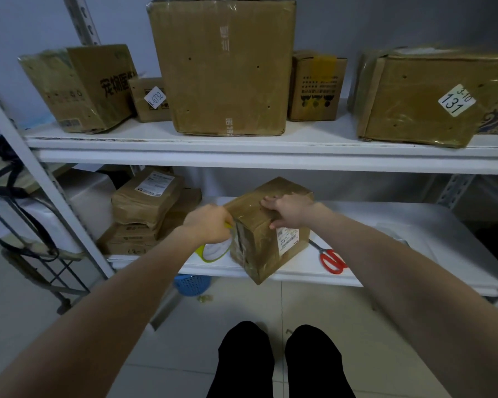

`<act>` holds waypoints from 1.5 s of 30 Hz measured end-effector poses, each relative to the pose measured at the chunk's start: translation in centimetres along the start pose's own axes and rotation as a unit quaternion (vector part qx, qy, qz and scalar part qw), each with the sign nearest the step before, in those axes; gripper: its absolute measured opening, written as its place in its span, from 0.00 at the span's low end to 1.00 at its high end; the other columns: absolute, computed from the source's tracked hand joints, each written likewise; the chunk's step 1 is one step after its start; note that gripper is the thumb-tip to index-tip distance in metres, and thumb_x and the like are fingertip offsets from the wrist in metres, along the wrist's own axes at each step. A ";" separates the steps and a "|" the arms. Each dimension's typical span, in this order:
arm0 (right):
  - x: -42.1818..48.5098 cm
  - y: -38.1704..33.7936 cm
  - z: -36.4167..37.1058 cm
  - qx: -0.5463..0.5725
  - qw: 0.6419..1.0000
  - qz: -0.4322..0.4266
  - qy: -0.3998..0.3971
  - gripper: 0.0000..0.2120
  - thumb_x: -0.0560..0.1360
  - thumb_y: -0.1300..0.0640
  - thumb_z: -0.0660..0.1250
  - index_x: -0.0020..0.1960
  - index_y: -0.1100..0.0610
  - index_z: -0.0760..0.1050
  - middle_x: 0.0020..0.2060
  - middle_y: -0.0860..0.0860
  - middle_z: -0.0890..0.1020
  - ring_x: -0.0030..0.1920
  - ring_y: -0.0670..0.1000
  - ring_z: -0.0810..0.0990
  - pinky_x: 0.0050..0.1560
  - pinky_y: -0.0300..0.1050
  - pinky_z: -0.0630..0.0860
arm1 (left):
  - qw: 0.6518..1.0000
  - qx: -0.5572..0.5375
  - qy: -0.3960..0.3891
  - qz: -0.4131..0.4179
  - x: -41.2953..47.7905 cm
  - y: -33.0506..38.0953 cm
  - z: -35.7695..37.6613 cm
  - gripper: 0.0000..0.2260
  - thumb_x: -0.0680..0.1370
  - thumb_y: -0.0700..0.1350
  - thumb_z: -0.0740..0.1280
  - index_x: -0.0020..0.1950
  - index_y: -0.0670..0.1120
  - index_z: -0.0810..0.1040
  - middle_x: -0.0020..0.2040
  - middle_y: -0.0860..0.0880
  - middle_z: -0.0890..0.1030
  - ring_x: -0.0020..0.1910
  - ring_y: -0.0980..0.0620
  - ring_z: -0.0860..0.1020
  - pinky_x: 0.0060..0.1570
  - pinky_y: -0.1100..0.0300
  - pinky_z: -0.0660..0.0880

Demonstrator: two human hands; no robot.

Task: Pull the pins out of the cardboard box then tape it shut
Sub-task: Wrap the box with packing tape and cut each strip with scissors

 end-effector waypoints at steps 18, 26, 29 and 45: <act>-1.6 -6.0 -1.1 0.128 0.968 0.041 0.211 0.14 0.77 0.51 0.60 0.59 0.56 0.75 0.58 0.55 0.78 0.54 0.62 0.78 0.45 0.49 0.73 | 0.897 -0.394 0.027 -0.201 0.9 -2.8 5.0 0.12 0.76 0.51 0.66 0.36 0.45 0.73 0.40 0.44 0.77 0.44 0.45 0.75 0.51 0.53 0.72; -3.9 -2.2 0.2 0.123 0.971 0.044 0.200 0.19 0.78 0.52 0.59 0.68 0.54 0.71 0.69 0.51 0.71 0.61 0.61 0.76 0.53 0.52 0.76 | 0.879 -0.439 -0.098 -0.158 3.8 2.4 7.8 0.17 0.66 0.47 0.67 0.53 0.42 0.79 0.56 0.40 0.80 0.55 0.44 0.77 0.60 0.49 0.73; -3.8 -2.3 0.4 0.137 0.970 0.030 0.198 0.20 0.79 0.52 0.59 0.69 0.55 0.71 0.70 0.52 0.71 0.63 0.60 0.75 0.56 0.53 0.75 | 0.876 -0.436 -0.097 -0.179 3.9 2.1 8.5 0.15 0.71 0.44 0.68 0.56 0.42 0.79 0.55 0.42 0.79 0.54 0.44 0.77 0.57 0.53 0.72; -9.2 9.1 10.7 0.295 0.875 0.323 0.206 0.10 0.78 0.57 0.60 0.56 0.58 0.74 0.54 0.55 0.78 0.53 0.57 0.78 0.46 0.47 0.74 | 0.856 -0.469 -0.048 -0.212 3.6 1.9 8.8 0.15 0.77 0.48 0.66 0.59 0.40 0.78 0.60 0.38 0.78 0.61 0.39 0.75 0.66 0.47 0.69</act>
Point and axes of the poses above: each hand's wrist, its own x-axis towards the middle knuckle, its own z-axis out of the palm, y = z × x, the point moved 8 cm from there along x, towards the middle knuckle
